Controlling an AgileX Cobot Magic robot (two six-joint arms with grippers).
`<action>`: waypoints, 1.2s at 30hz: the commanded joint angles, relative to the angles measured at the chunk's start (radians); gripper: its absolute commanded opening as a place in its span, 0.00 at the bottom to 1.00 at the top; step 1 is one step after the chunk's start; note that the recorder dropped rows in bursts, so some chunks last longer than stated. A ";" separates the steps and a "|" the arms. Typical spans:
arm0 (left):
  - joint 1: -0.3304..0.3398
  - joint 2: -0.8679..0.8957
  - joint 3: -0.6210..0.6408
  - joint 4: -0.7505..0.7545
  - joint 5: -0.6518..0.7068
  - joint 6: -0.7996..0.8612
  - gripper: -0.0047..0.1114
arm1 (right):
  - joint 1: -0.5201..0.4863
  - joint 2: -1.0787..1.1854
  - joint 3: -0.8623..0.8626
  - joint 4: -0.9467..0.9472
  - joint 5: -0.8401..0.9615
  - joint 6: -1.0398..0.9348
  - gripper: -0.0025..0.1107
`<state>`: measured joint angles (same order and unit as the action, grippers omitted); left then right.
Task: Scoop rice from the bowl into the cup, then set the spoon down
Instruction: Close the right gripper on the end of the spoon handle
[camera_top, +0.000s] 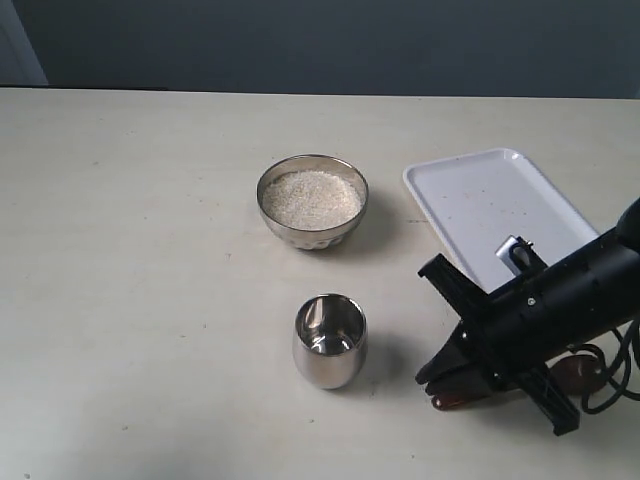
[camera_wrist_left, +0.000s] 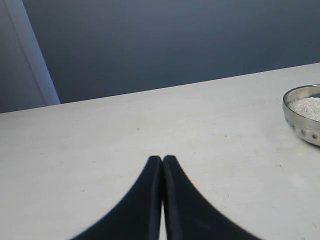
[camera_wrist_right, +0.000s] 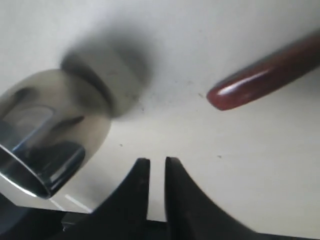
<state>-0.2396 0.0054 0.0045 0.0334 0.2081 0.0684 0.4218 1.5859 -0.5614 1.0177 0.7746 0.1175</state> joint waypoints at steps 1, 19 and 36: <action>-0.003 -0.005 -0.005 -0.003 -0.007 -0.004 0.04 | -0.002 -0.006 -0.004 0.080 0.016 -0.091 0.45; -0.003 -0.005 -0.005 -0.003 -0.005 -0.004 0.04 | -0.002 -0.006 -0.004 -0.306 -0.004 0.500 0.43; -0.003 -0.005 -0.005 -0.003 -0.005 -0.004 0.04 | -0.002 0.054 -0.004 -0.380 -0.182 0.650 0.43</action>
<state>-0.2396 0.0054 0.0045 0.0334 0.2081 0.0684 0.4218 1.6124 -0.5630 0.6422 0.6006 0.7638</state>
